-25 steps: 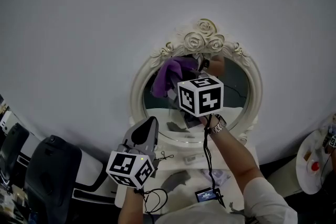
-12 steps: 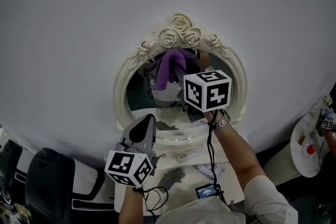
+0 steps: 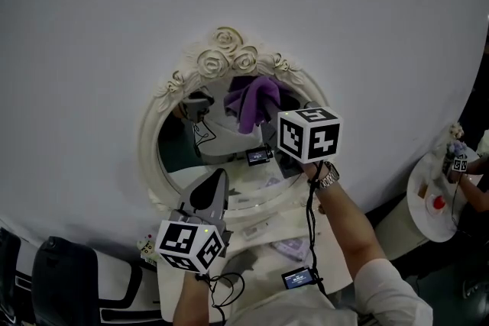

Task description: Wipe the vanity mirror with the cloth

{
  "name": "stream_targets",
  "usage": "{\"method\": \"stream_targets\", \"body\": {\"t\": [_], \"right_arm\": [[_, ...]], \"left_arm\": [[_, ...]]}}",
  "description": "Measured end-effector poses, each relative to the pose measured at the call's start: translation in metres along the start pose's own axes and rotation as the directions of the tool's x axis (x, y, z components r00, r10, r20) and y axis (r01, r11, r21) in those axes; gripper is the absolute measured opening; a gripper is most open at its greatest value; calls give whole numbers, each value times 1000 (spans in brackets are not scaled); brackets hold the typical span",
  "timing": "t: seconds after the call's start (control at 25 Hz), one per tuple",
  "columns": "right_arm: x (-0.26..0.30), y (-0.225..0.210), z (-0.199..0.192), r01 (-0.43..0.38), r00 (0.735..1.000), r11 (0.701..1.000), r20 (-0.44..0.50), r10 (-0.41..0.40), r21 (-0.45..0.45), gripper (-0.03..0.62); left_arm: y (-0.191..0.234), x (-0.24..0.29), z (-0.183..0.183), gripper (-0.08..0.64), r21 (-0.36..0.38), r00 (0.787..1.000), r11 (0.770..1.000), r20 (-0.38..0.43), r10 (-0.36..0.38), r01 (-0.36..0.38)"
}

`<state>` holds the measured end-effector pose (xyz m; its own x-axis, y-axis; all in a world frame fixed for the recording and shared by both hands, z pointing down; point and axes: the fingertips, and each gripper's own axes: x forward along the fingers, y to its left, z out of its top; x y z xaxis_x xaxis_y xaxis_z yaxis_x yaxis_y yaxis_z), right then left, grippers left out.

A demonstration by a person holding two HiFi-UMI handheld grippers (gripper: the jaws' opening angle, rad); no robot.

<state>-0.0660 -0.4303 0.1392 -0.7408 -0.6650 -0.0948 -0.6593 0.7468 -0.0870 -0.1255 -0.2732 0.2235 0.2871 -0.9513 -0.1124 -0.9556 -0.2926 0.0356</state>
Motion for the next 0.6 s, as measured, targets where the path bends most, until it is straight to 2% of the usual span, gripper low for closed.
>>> {"method": "stream_targets", "body": {"t": [0.32, 0.44, 0.6], "right_arm": [[-10, -9, -3, 52, 999, 998, 3, -52, 23, 56], [-6, 16, -13, 8, 1000, 1000, -24, -8, -13, 55], [13, 71, -41, -102, 992, 994, -74, 99, -37, 57]], "left_arm": [[18, -22, 1, 0, -6, 998, 998, 9, 66, -66], [30, -35, 0, 0, -15, 994, 994, 14, 107, -106], [47, -54, 0, 0, -21, 986, 986, 16, 163, -163]]}}
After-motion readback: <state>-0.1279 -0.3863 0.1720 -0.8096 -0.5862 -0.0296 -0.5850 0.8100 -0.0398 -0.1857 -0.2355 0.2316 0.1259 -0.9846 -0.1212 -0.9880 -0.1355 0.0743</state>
